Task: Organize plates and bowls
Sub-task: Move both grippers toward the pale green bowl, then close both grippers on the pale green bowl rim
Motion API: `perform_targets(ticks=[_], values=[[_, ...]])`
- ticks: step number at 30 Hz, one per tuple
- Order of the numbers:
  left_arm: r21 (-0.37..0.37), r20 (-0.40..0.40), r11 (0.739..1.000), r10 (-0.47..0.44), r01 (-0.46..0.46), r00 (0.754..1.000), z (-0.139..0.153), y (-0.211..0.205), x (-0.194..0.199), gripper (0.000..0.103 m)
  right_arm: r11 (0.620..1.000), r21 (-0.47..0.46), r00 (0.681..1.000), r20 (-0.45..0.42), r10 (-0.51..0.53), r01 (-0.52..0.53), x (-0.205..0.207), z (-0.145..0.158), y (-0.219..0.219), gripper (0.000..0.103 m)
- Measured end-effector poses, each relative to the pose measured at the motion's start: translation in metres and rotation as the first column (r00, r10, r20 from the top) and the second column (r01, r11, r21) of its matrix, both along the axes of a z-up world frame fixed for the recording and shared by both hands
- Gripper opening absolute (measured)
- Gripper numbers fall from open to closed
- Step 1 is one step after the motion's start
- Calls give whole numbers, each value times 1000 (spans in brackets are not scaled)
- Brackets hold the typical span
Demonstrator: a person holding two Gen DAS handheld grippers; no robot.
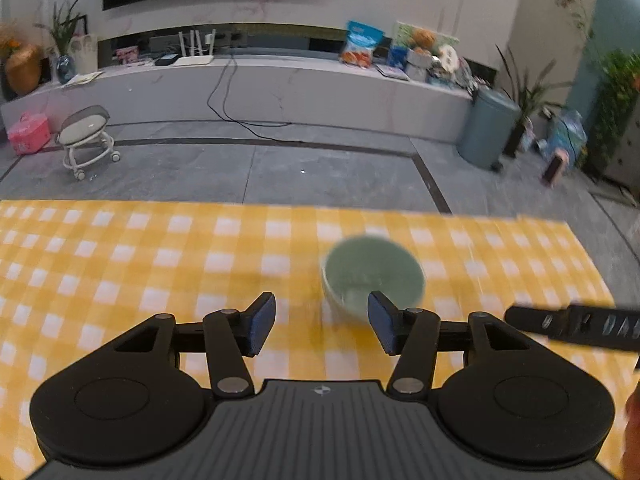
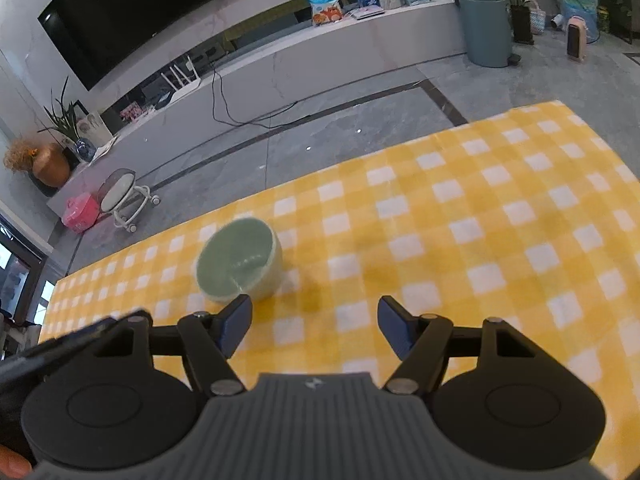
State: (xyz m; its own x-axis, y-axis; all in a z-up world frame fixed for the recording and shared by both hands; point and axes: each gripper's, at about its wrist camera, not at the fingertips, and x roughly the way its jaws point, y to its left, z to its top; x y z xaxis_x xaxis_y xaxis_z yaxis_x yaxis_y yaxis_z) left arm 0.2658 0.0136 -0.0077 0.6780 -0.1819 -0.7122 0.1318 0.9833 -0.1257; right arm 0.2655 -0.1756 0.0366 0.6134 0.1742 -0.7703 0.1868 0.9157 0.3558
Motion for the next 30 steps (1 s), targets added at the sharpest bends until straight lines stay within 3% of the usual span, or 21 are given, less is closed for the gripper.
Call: perform_targets(ticks=[5, 8, 14, 18, 23, 26, 30], values=[[-7, -34, 1000, 24, -24, 999, -18, 0, 30, 60, 1000, -22, 999, -34, 7, -8, 41, -13, 20, 58], [-2, -63, 999, 43, -43, 997, -34, 0, 43, 54, 1000, -21, 998, -55, 12, -14, 60, -24, 29, 47], [-102, -132, 988, 103, -117, 986, -55, 7, 60, 49, 999, 22, 995, -95, -30, 33, 86, -48, 44, 33], [-78, -141, 992, 90, -101, 986, -58, 2, 67, 48, 999, 25, 990, -134, -43, 46, 94, -63, 51, 29], [-38, -163, 994, 96, -103, 982, -63, -5, 72, 34, 998, 20, 989, -135, -53, 57, 97, -72, 54, 24], [-63, -184, 992, 93, -106, 979, -69, -3, 76, 30, 998, 32, 989, -135, -58, 63, 97, -76, 54, 19], [-106, -202, 989, 77, -100, 976, -69, 0, 77, 12, 996, 59, 993, -105, -58, 65, 97, -80, 53, 17]])
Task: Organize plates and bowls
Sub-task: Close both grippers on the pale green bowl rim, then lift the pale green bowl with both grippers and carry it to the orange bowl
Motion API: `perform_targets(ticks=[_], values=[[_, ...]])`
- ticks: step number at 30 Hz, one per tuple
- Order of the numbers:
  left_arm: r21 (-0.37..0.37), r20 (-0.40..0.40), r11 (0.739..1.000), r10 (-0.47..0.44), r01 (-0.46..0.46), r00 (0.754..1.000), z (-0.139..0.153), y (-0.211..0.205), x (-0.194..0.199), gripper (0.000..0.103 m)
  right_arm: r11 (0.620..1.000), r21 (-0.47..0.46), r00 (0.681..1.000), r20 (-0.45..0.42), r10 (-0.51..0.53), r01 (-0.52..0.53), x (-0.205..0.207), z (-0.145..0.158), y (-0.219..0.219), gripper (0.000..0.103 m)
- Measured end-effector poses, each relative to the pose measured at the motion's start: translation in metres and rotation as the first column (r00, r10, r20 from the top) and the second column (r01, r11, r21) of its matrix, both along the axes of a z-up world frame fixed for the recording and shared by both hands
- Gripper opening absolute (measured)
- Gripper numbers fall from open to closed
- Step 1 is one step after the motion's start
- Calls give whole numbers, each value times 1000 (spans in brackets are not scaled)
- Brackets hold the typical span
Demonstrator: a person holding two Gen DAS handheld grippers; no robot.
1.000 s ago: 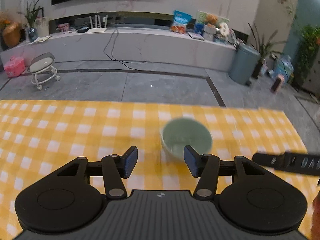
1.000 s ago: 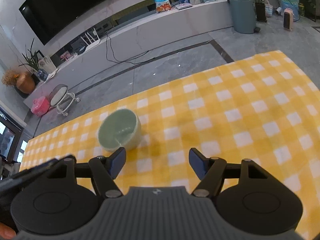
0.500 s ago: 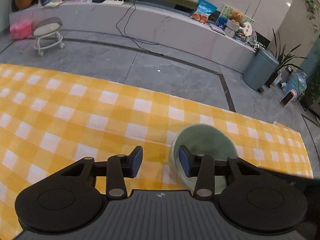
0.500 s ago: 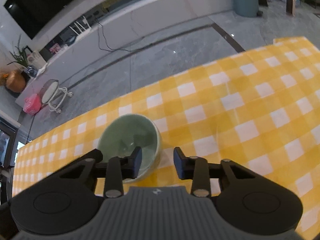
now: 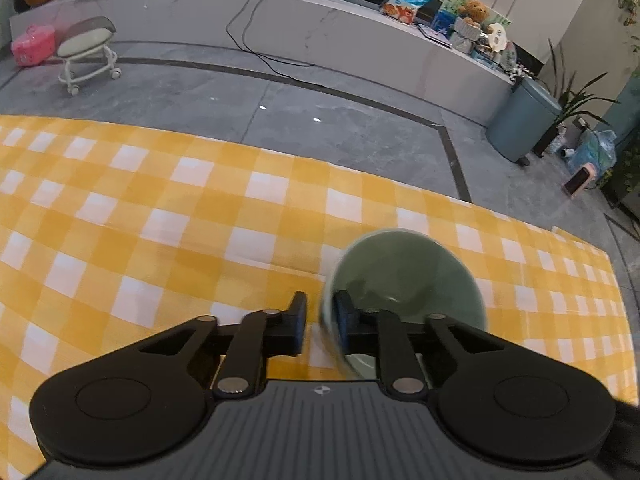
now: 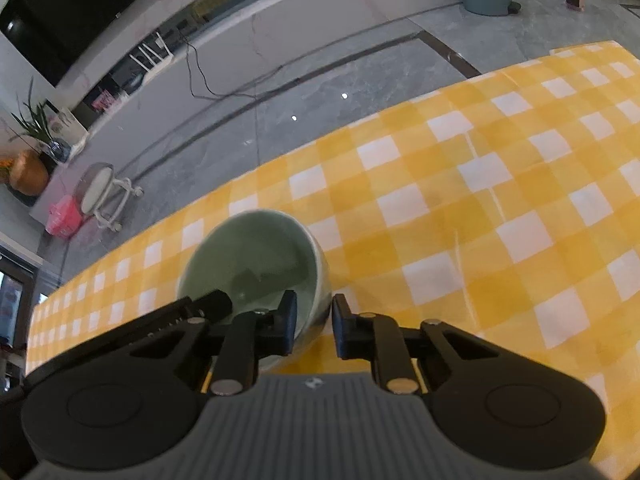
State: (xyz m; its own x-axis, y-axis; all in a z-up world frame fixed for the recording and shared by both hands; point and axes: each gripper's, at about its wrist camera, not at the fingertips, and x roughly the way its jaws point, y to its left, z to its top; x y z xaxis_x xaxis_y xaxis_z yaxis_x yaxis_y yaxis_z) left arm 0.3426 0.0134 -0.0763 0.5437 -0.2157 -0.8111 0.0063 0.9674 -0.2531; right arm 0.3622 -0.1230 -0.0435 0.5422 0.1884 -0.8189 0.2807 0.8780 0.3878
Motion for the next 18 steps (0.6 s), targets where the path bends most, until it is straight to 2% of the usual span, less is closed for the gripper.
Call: perform_targets(ticks=[3, 10, 18], values=[[-4, -10, 1000, 4, -4, 1000, 2, -1, -1, 8, 1000, -13, 1000, 17, 16, -16, 1, -1, 2, 14], [10, -19, 1000, -29, 29, 999, 8, -1, -16, 8, 999, 25, 999, -30, -19, 20, -12, 3, -2, 12], [-28, -2, 1000, -4, 4, 1000, 32, 24, -61, 8, 999, 48, 999, -40, -4, 6, -47, 30, 13, 11]])
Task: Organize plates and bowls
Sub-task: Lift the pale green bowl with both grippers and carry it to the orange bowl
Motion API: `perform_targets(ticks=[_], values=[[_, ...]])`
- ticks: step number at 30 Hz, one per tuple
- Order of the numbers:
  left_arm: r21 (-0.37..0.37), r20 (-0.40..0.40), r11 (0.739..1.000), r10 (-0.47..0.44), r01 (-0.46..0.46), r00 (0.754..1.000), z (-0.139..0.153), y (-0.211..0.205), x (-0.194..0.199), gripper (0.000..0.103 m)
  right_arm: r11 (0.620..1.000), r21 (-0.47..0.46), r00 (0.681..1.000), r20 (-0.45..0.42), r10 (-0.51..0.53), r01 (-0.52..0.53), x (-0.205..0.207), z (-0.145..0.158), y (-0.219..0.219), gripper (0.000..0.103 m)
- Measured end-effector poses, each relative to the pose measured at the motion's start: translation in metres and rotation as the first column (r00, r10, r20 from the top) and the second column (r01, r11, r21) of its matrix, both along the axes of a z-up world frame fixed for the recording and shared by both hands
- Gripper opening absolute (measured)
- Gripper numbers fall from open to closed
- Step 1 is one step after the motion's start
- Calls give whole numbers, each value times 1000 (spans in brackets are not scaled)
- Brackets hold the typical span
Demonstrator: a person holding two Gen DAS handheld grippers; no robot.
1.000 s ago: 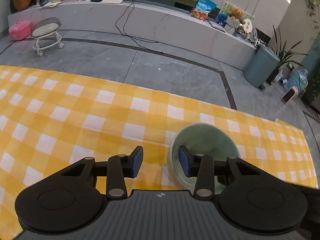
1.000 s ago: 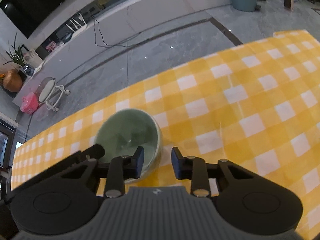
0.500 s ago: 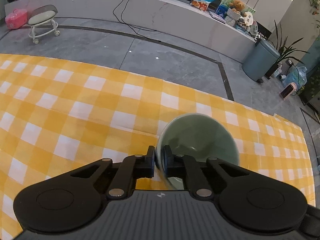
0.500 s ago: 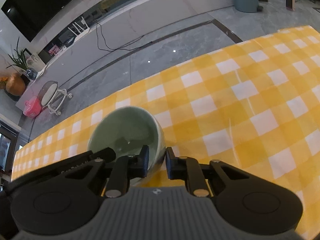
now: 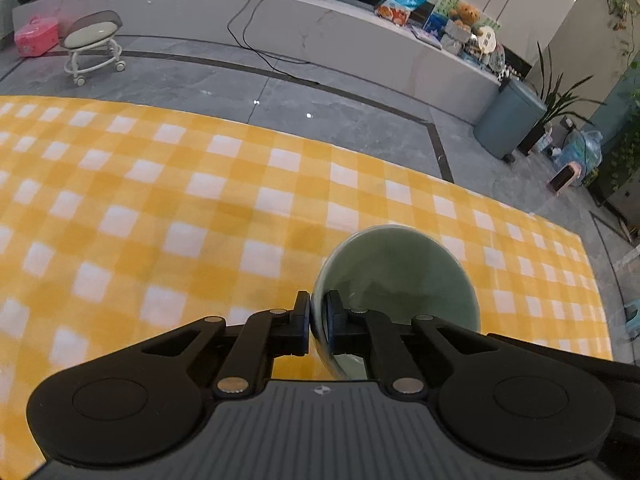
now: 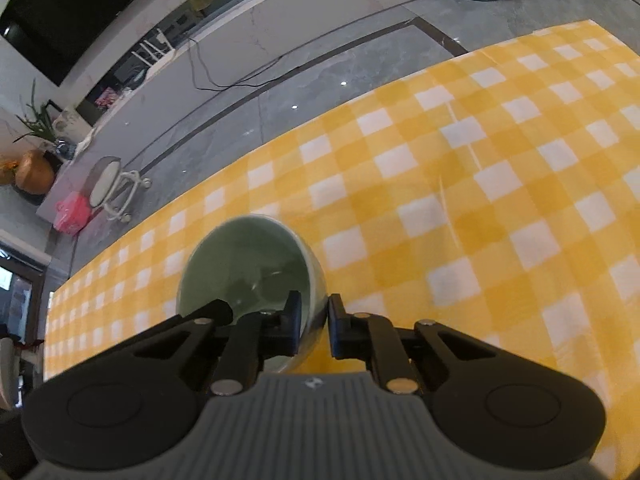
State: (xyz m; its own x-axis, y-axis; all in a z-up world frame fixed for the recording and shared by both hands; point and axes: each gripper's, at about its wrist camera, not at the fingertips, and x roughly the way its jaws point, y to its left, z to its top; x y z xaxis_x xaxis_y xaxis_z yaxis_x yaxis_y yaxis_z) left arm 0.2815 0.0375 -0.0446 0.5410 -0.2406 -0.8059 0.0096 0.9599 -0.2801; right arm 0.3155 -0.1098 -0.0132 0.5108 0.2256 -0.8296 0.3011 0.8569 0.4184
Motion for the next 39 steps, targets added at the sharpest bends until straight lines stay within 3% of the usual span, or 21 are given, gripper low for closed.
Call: perform_targets(ticks=[11, 26, 32, 39], values=[[67, 32, 998, 19, -21, 999, 46, 4, -91, 8, 997, 61, 999, 36, 39, -41, -100, 41, 13, 10], [37, 101, 999, 32, -36, 994, 77, -16, -213, 7, 996, 28, 981, 178, 76, -82, -242, 86, -3, 10], [24, 131, 1000, 2, -5, 991, 82, -40, -238, 8, 994, 111, 985, 171, 2, -21, -280, 88, -33, 10], [-48, 74, 998, -25, 28, 997, 60, -67, -233, 8, 996, 75, 985, 160, -66, 55, -298, 86, -65, 10]])
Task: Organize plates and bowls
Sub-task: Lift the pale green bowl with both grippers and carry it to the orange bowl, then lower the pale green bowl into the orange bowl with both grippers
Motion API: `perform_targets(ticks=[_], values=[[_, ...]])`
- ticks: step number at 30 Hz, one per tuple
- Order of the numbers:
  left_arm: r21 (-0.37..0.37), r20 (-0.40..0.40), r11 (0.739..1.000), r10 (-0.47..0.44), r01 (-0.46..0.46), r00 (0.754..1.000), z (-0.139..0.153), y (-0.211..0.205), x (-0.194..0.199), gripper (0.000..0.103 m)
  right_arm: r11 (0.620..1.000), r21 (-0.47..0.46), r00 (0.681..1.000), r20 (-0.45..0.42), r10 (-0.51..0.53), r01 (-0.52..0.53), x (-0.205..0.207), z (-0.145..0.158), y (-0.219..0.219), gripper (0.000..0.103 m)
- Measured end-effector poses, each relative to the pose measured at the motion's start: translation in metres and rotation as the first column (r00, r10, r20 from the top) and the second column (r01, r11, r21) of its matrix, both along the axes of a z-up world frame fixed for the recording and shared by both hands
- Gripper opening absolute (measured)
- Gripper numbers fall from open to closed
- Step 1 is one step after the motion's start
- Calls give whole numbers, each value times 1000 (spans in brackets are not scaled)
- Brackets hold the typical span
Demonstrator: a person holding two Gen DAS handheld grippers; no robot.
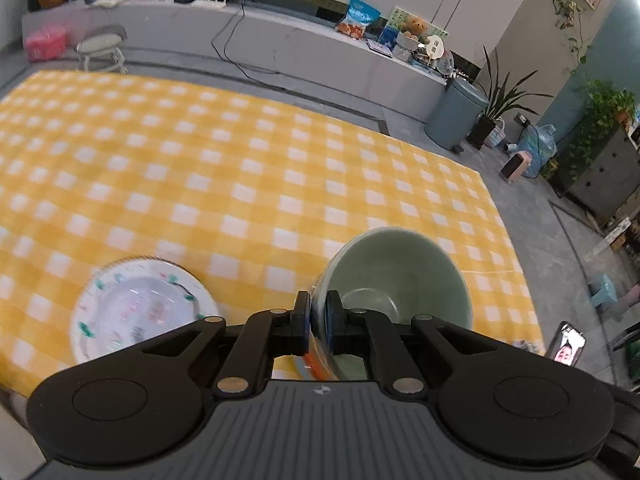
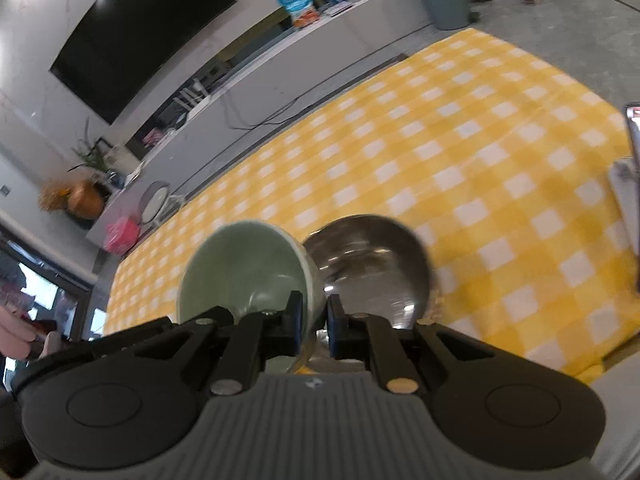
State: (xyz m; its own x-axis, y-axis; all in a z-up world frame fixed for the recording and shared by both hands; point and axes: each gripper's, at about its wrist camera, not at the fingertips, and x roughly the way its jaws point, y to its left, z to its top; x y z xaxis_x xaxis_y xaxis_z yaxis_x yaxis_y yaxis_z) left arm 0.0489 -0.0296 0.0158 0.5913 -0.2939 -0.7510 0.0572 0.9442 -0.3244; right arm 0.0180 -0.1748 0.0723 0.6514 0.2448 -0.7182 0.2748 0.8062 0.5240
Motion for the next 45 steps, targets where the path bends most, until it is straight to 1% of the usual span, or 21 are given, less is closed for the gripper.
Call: perform_targets(ticks=[4, 8, 10, 13, 17, 21, 26, 28, 38, 42, 44, 45], values=[[-1, -22, 1000, -19, 19, 1000, -13, -11, 6, 8, 1000, -6, 1000, -11, -22, 22, -1, -10, -16, 10], [27, -52, 999, -32, 33, 998, -29, -22, 10, 8, 1000, -12, 999, -25, -26, 25, 1, -26, -26, 10], [43, -61, 998, -32, 35, 998, -35, -25, 10, 8, 1000, -20, 999, -34, -12, 11, 1, -34, -31, 10], [75, -62, 997, -28, 33, 998, -38, -30, 9, 8, 999, -41, 999, -42, 23, -25, 6, -42, -31, 10], [115, -43, 993, -34, 38, 999, -36, -34, 7, 8, 999, -16, 998, -42, 44, -44, 11, -49, -34, 10], [138, -56, 989, -40, 47, 998, -38, -39, 10, 8, 997, -38, 998, -22, 59, -60, 12, -49, -34, 10], [153, -66, 987, -37, 46, 997, -37, -42, 13, 10, 985, -147, 996, -4, 87, -86, 12, -46, -22, 11], [158, -67, 986, -36, 46, 997, -37, -42, 14, 10, 980, -177, 996, 0, 90, -89, 12, -45, -20, 12], [141, -75, 989, -30, 40, 997, -38, -39, 15, 11, 982, -174, 997, 14, 75, -71, 11, -46, -23, 13], [137, -71, 990, -26, 36, 997, -37, -38, 16, 12, 985, -156, 996, 37, 78, -71, 10, -44, -24, 24], [161, -39, 986, -30, 36, 999, -33, -40, 14, 12, 987, -153, 996, 57, 66, -57, 8, -42, -26, 26], [173, -14, 984, -33, 35, 999, -31, -41, 13, 12, 987, -154, 995, 75, 58, -46, 6, -40, -27, 29]])
